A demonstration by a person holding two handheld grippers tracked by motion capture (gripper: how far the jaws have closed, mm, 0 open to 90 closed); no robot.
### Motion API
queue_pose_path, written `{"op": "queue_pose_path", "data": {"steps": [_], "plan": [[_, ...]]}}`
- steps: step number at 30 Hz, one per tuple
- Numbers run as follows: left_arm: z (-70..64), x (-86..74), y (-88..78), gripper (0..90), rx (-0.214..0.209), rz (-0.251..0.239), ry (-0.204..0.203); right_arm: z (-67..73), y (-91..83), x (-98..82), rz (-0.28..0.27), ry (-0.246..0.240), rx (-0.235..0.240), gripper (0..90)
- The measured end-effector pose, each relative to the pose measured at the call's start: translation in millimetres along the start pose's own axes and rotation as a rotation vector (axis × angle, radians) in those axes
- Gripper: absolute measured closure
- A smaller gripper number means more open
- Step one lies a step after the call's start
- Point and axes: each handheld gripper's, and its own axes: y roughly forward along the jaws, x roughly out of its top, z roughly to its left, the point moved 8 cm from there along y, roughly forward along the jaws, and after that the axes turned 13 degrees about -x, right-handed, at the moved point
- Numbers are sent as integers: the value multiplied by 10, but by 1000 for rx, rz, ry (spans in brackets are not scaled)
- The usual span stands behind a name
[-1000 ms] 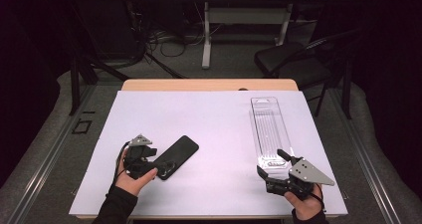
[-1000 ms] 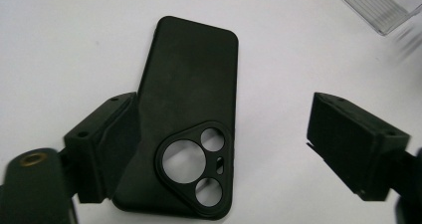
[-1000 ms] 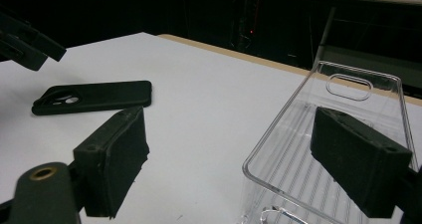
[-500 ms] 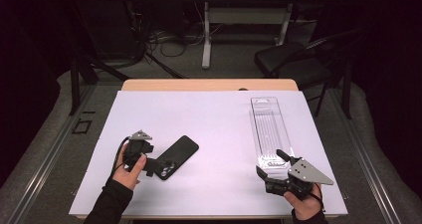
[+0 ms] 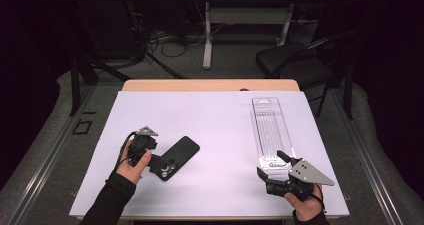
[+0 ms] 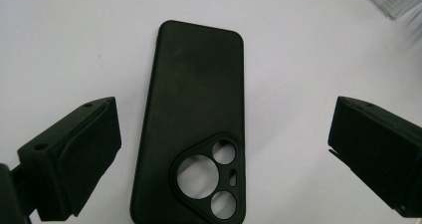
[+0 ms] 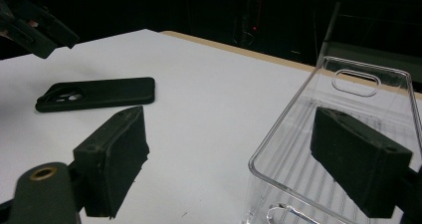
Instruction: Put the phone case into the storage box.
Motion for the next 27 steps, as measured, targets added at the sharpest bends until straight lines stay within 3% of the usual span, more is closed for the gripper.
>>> {"op": "queue_pose_path", "data": {"steps": [4,15,27], "plan": [[16,24,28,5,13,28,8,-2,0,-6,6,-2,1,143],[49,91,116,5,-12,47,-48,9,6,-15,11,-1,7,143],[43,142,225,5,-11,83,-40,17,9,-21,12,-4,10,143]]}}
